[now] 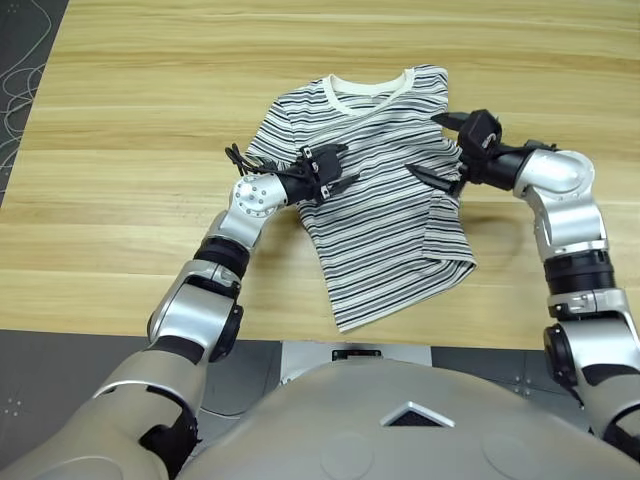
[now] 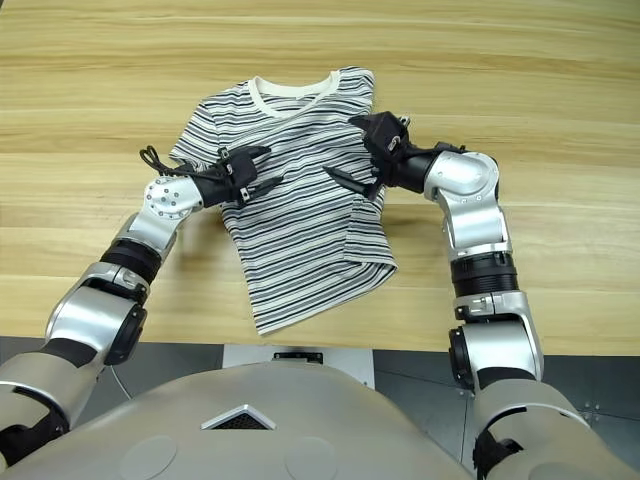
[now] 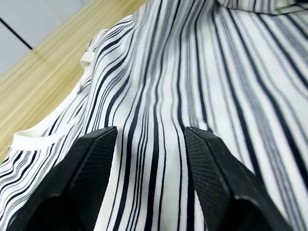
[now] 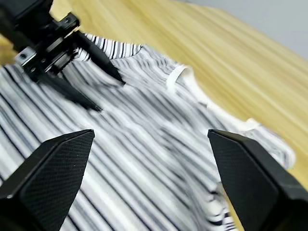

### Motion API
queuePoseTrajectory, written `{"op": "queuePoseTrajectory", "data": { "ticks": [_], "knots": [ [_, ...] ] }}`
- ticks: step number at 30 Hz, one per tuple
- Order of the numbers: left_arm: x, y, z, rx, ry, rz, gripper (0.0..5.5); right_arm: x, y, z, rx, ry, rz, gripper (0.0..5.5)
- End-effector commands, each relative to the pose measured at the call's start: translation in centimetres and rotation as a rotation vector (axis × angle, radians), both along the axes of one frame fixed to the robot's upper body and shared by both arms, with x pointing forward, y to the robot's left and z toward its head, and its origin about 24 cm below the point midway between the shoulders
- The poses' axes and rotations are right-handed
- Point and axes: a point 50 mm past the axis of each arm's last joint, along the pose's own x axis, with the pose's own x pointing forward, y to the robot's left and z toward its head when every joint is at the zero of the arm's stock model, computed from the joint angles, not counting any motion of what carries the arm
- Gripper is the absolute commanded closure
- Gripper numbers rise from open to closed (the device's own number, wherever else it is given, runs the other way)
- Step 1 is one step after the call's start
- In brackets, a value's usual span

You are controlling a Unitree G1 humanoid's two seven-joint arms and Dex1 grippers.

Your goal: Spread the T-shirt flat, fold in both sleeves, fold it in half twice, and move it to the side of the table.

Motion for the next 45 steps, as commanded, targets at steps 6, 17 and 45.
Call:
{"op": "queuePoseTrajectory", "data": {
  "ticks": [6,17,45],
  "knots": [
    [-1.8,4.5,-2.8,0.210,0.098,0.020,2.88,-2.8,-2.7,-3.4,-0.457,0.026,0.155,1.13],
    [-1.7,5.1,-2.7,0.232,0.083,0.033,2.88,-4.8,-9.4,-1.5,-0.722,0.151,0.179,1.13],
    [-1.7,3.8,1.0,0.142,0.145,-0.385,2.88,-4.1,-11.6,5.9,-0.173,0.459,0.198,1.13]
  ]
}}
